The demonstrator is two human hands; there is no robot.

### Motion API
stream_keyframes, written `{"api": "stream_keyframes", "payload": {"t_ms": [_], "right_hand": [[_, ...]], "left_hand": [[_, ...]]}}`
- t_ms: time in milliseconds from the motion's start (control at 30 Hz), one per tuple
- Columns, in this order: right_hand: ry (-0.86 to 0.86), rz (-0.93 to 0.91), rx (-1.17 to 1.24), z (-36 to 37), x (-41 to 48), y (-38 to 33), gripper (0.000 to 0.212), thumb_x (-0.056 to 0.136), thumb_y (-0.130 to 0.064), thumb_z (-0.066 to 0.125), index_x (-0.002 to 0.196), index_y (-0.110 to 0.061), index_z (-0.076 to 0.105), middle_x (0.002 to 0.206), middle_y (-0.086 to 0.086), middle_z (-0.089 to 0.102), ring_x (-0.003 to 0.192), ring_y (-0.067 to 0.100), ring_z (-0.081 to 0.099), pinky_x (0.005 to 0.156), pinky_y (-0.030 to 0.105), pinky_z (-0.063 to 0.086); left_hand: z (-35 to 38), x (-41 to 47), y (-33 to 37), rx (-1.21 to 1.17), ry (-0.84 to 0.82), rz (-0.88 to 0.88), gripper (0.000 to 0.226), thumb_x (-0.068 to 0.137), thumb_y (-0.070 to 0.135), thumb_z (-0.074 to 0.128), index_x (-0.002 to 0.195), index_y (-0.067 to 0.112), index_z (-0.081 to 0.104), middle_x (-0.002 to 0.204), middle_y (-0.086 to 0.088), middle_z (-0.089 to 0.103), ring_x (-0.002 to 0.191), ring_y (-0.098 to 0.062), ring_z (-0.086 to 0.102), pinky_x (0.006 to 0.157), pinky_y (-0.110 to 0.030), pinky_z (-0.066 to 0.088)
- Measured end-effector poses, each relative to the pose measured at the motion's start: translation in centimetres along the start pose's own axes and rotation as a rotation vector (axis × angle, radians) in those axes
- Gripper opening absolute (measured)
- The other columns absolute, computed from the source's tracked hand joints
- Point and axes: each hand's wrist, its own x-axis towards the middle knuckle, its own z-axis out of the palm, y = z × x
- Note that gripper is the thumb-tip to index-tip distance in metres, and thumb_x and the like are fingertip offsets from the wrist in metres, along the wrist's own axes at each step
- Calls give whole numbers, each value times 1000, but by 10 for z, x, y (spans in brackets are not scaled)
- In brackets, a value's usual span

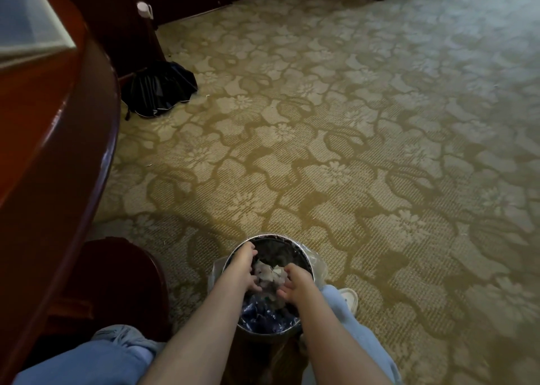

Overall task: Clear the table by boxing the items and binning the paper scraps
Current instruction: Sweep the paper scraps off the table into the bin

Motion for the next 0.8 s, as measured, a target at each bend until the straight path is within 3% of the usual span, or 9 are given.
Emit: {"api": "stream_keyframes", "payload": {"t_ms": [133, 267, 333, 400, 467, 500, 567, 667, 800], "right_hand": [[5, -52, -3, -1, -7, -6, 21, 91, -7, 46, 111, -4, 48, 113, 19, 49, 103, 30, 51, 89, 40, 47], [-9, -94, 18, -2, -33, -17, 33, 95, -7, 42, 126, 1, 47, 136, 23, 45, 126, 33, 45, 98, 38, 43], [-35, -123, 29, 0, -48, -23, 36, 97, -10, 40, 130, 3, 43, 135, 22, 44, 127, 32, 44, 100, 37, 41], [-50, -164, 21, 1, -61, -30, 26, 98, -10, 40, 121, 1, 45, 112, 19, 52, 105, 31, 54, 95, 36, 44], [-23, -189, 10, 2, -75, -38, 13, 96, -11, 42, 107, -3, 43, 81, 13, 47, 71, 23, 50, 71, 32, 48], [-10, -214, -1, 3, -85, -42, 12, 96, -11, 44, 104, -3, 42, 76, 11, 44, 66, 21, 47, 63, 31, 47], [-5, -238, -12, 3, -99, -50, 9, 96, -12, 45, 95, -3, 44, 73, 12, 44, 68, 22, 48, 65, 30, 47], [-48, -317, -3, 3, -126, -62, 22, 95, -11, 43, 73, -9, 41, 55, 9, 43, 57, 18, 40, 52, 26, 48], [-55, -406, -43, 5, -167, -78, 6, 95, -10, 44, 94, -4, 46, 72, 11, 43, 67, 22, 48, 88, 37, 48]], "left_hand": [[0, -13, 7, 22, -28, 60, 44, 100, 30, 31, 139, 14, 42, 151, -19, 24, 137, -37, 27, 107, -55, 24], [1, -38, 16, 9, -52, 125, 44, 99, 29, 31, 138, 14, 44, 151, -19, 26, 138, -34, 27, 109, -46, 26], [2, -54, 20, 3, -65, 167, 44, 100, 30, 30, 137, 13, 45, 151, -18, 27, 139, -32, 27, 111, -44, 25], [2, -72, 25, -10, -77, 212, 43, 100, 31, 31, 134, 13, 48, 150, -17, 29, 139, -31, 28, 111, -43, 24], [3, -88, 31, -19, -95, 267, 41, 100, 29, 31, 133, 13, 49, 148, -15, 34, 137, -29, 32, 111, -41, 25], [2, -99, 35, -24, -109, 297, 40, 99, 27, 31, 132, 13, 49, 144, -14, 39, 135, -28, 36, 109, -39, 27], [4, -115, 41, -46, -131, 338, 33, 98, 23, 33, 124, 15, 52, 120, -12, 53, 113, -26, 51, 94, -35, 40], [1, -152, 49, -66, -138, 394, 23, 98, 23, 32, 111, 18, 50, 93, -5, 51, 83, -20, 51, 76, -30, 42], [-5, -194, 60, -57, -173, 478, 30, 99, 23, 29, 118, 18, 52, 139, -13, 44, 116, -25, 49, 108, -38, 30]]}}
